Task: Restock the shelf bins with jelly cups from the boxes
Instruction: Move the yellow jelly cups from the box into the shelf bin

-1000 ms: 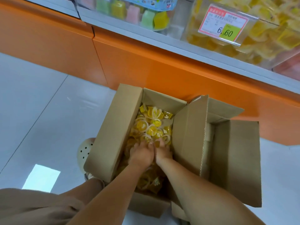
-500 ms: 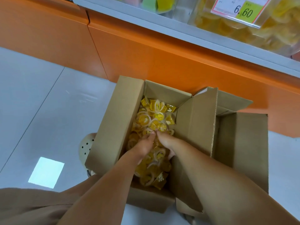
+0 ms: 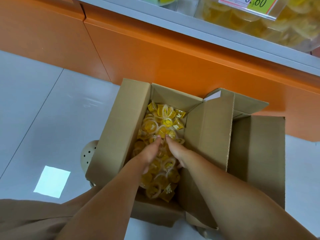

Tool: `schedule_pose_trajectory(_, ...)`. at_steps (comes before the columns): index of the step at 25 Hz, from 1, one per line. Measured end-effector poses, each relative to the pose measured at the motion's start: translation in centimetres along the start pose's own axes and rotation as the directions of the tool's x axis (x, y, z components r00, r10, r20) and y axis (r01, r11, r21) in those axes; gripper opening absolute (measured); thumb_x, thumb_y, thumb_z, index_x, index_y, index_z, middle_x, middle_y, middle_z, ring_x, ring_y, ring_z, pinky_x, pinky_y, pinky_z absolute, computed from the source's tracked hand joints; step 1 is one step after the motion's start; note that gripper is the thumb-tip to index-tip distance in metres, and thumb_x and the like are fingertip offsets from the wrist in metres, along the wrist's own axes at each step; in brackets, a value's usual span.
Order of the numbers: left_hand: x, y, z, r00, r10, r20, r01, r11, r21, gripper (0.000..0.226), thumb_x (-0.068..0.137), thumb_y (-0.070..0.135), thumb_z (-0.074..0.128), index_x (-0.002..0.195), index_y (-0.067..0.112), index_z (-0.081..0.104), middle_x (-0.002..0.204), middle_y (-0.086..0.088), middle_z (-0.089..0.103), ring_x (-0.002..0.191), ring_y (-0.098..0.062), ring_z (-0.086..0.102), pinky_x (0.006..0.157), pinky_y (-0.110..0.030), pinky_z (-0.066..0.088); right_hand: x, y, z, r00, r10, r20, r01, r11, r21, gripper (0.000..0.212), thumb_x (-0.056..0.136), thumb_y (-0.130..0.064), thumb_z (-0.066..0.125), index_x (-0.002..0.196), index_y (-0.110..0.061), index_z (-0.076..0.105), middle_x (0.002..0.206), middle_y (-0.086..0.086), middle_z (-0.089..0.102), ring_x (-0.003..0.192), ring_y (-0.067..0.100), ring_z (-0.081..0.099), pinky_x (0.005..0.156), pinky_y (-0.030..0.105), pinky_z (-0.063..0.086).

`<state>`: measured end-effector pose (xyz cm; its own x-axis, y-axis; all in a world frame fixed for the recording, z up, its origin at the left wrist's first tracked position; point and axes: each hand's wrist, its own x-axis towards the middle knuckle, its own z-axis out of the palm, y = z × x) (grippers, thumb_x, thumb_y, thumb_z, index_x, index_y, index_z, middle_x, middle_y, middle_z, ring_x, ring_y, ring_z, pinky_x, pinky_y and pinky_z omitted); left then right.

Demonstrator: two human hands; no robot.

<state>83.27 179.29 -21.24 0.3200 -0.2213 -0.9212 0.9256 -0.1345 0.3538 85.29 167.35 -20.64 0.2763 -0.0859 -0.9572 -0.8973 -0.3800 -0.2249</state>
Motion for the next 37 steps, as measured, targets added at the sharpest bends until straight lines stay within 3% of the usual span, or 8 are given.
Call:
schedule_pose_trajectory(3, -0.3, 0.0, -1.1, 1.000, -0.002, -0.025, -0.002, 0.990, -0.140, 0.074, 0.094, 0.074, 0.030, 0.140, 0.020, 0.052, 0.135, -0.001, 0.056, 0.117, -0.020, 0.056, 0.102, -0.043, 0.047, 1.1, 0.6, -0.2, 1.000, 0.022, -0.010, -0.021, 0.999, 0.046, 0.082, 0.084, -0.080, 0.022, 0.147, -0.029, 0.035, 0.146, 0.007, 0.045, 0.129, 0.030, 0.047, 0.106, 0.049, 0.038)
schedule_pose_trajectory(6, 0.2, -0.2, -1.8, 0.999, 0.030, -0.044, -0.040, 0.967, -0.251, 0.068, 0.095, 0.070, 0.032, 0.133, 0.022, 0.061, 0.130, -0.005, 0.065, 0.121, -0.025, 0.057, 0.106, -0.047, 0.044, 1.4, 1.0, 0.8, 1.000, 0.014, -0.008, -0.012, 0.971, 0.240, 0.073, 0.086, -0.076, 0.028, 0.137, -0.026, 0.046, 0.129, 0.009, 0.058, 0.111, 0.031, 0.059, 0.090, 0.044, 0.049)
schedule_pose_trajectory(10, -0.3, 0.1, -2.0, 1.000, 0.016, -0.021, -0.022, 0.940, -0.340, 0.055, 0.097, 0.064, 0.039, 0.113, 0.021, 0.068, 0.102, -0.008, 0.074, 0.108, -0.033, 0.064, 0.082, -0.047, 0.050, 0.8, 1.3, 1.6, 0.996, 0.014, 0.087, -0.041, 0.947, 0.318, 0.067, 0.089, -0.073, 0.030, 0.135, -0.028, 0.047, 0.131, 0.009, 0.057, 0.115, 0.033, 0.056, 0.085, 0.052, 0.050)
schedule_pose_trajectory(18, -0.9, -0.3, -1.4, 0.997, 0.018, 0.078, 0.014, 0.921, -0.390, 0.047, 0.087, 0.063, 0.058, 0.117, 0.028, 0.070, 0.118, -0.010, 0.071, 0.113, -0.036, 0.063, 0.097, -0.062, 0.047, 0.3, 2.2, 0.9, 0.953, -0.087, 0.290, -0.087, 0.839, 0.537, 0.081, 0.063, -0.083, 0.056, 0.126, -0.031, 0.059, 0.120, 0.011, 0.067, 0.123, 0.039, 0.051, 0.099, 0.071, 0.025)
schedule_pose_trajectory(25, -3.7, 0.8, 0.0, 0.980, 0.176, 0.098, -0.113, 0.885, -0.452, 0.028, 0.088, 0.046, 0.060, 0.098, 0.025, 0.076, 0.103, -0.010, 0.073, 0.103, -0.033, 0.065, 0.093, -0.055, 0.048, -2.8, 2.6, -0.6, 0.943, -0.289, 0.165, 0.090, 0.699, 0.709, 0.042, 0.084, -0.036, 0.067, 0.124, -0.044, 0.055, 0.123, 0.001, 0.065, 0.116, 0.033, 0.058, 0.088, 0.050, 0.045)
schedule_pose_trajectory(30, -8.2, 3.8, 2.7, 0.951, 0.293, 0.101, -0.206, 0.840, -0.502, 0.021, 0.085, 0.045, 0.066, 0.084, 0.028, 0.077, 0.101, -0.008, 0.074, 0.103, -0.032, 0.065, 0.099, -0.056, 0.045, -7.5, 1.8, -2.9, 0.869, -0.488, -0.088, 0.451, 0.703, 0.550, 0.030, 0.086, -0.052, 0.063, 0.114, -0.057, 0.055, 0.123, -0.015, 0.063, 0.114, 0.019, 0.059, 0.096, 0.055, 0.047)
schedule_pose_trajectory(34, -13.0, 7.0, 4.8, 0.919, 0.377, 0.119, -0.282, 0.836, -0.471, 0.016, 0.088, 0.031, 0.070, 0.101, 0.022, 0.071, 0.109, -0.010, 0.066, 0.104, -0.033, 0.062, 0.088, -0.052, 0.052, -12.5, 0.8, -6.1, 0.800, -0.577, -0.165, 0.570, 0.644, 0.510, 0.043, 0.088, -0.055, 0.058, 0.125, -0.035, 0.051, 0.126, -0.005, 0.060, 0.113, 0.022, 0.059, 0.087, 0.049, 0.054)
schedule_pose_trajectory(37, -17.0, 9.6, 5.9, 0.892, 0.438, 0.111, -0.338, 0.809, -0.480, 0.029, 0.091, 0.020, 0.062, 0.118, 0.027, 0.069, 0.126, -0.011, 0.060, 0.113, -0.037, 0.059, 0.085, -0.053, 0.053, -16.9, -0.5, -9.4, 0.775, -0.630, -0.054, 0.507, 0.568, 0.648, 0.023, 0.093, -0.035, 0.056, 0.111, -0.021, 0.060, 0.123, 0.007, 0.058, 0.113, 0.028, 0.056, 0.069, 0.043, 0.056)
